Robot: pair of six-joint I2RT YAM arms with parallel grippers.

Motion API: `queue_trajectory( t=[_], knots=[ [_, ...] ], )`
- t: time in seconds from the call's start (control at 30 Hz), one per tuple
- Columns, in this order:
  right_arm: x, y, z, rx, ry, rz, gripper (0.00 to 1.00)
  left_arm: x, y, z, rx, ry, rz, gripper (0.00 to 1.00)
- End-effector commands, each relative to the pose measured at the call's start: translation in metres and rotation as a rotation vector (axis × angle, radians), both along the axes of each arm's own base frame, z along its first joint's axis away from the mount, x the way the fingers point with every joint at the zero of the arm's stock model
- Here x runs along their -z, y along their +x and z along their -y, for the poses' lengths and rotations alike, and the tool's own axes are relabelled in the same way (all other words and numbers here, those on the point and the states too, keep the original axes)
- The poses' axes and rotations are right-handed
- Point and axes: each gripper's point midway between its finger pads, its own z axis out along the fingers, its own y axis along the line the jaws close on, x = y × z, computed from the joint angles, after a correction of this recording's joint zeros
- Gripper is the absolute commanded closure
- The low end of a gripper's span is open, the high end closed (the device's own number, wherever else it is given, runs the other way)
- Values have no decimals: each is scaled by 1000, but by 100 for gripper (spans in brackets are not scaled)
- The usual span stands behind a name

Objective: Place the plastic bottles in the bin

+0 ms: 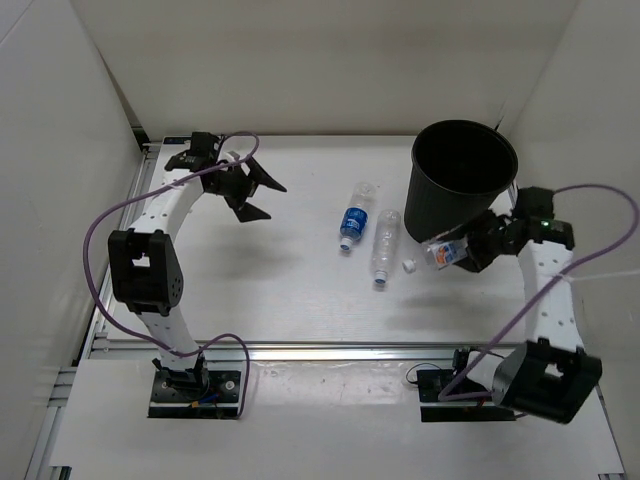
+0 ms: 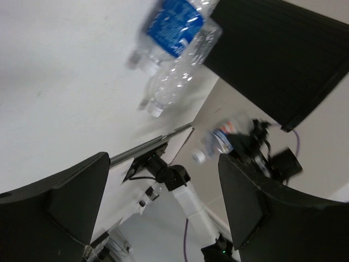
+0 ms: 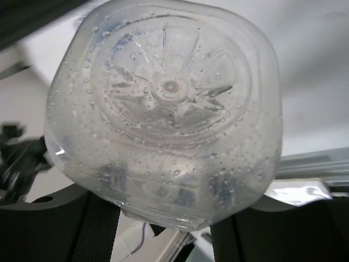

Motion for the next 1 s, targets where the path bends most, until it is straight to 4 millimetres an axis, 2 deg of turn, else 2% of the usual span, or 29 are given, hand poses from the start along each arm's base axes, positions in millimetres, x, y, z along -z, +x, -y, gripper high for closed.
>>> queue_trajectory(
  t=[0.0, 0.03, 0.07, 0.1, 0.13, 0.17, 0.2, 0.23, 0.27, 0.3, 0.33, 0.4, 0.43, 0.47, 0.5, 0.53, 0.57, 0.6, 0.67, 0.73, 0.77, 0.83, 0.87, 0.9, 0.93, 0.97],
  knots=[
    [-86, -23, -11, -52, 24, 115, 63, -36, 17, 8, 32, -54, 118, 9],
    [-108, -21, -10, -61, 6, 170, 63, -36, 19, 11, 46, -77, 108, 9],
    [-158, -13, -8, -64, -33, 309, 65, -44, 24, 14, 58, -96, 136, 7],
    [-180, -6, -7, -57, -41, 353, 65, -49, 29, 16, 66, -122, 155, 0],
    [-203, 0, -4, -53, -68, 419, 63, -49, 33, 18, 77, -138, 159, 0],
    [-242, 15, 2, -39, -109, 530, 61, -63, 40, 21, 80, -155, 187, 0],
    [-257, 27, 8, -25, -143, 582, 59, -70, 47, 21, 82, -158, 223, 0],
    [-256, 50, 21, 5, -182, 572, 59, -70, 54, 23, 92, -170, 225, 0],
    [-261, 61, 28, 24, -212, 589, 59, -86, 64, 24, 96, -174, 277, 0],
    [-272, 78, 35, 36, -239, 652, 59, -86, 68, 25, 86, -180, 266, 0],
    [-273, 91, 41, 49, -258, 672, 59, -86, 69, 28, 97, -212, 241, 0],
    [-268, 121, 60, 109, -316, 685, 51, -68, 80, 32, 87, -246, 159, 0],
    [-257, 133, 68, 117, -343, 658, 49, -65, 83, 32, 87, -246, 157, 0],
    [-248, 140, 74, 122, -364, 636, 40, -61, 88, 35, 73, -218, 165, 0],
    [-240, 145, 79, 120, -385, 617, 36, -62, 94, 33, 64, -197, 198, 0],
    [-225, 153, 85, 119, -402, 576, 32, -67, 96, 38, 67, -187, 224, 0],
    [-217, 152, 88, 103, -433, 563, 23, -71, 100, 47, 92, -188, 256, 0],
    [-208, 155, 92, 95, -448, 540, 17, -75, 104, 48, 94, -189, 274, 0],
    [-207, 161, 96, 91, -473, 554, 0, -81, 106, 63, 134, -172, 337, 0],
    [-219, 163, 97, 79, -495, 589, 0, -97, 110, 70, 173, -153, 442, 0],
    [-226, 164, 99, 88, -506, 605, 0, -100, 109, 79, 203, -142, 483, 0],
    [-244, 161, 99, 80, -530, 650, 0, -105, 114, 85, 216, -60, 593, 0],
    [-247, 158, 94, 66, -513, 653, 0, -109, 109, 96, 238, -45, 629, 0],
    [-252, 153, 91, 53, -512, 667, 0, -99, 111, 102, 248, -24, 631, 0],
    [-257, 146, 88, 46, -505, 678, 0, -98, 112, 110, 264, -17, 651, 0],
    [-254, 141, 84, 36, -492, 669, 0, -89, 110, 118, 286, -15, 643, 0]
  ],
)
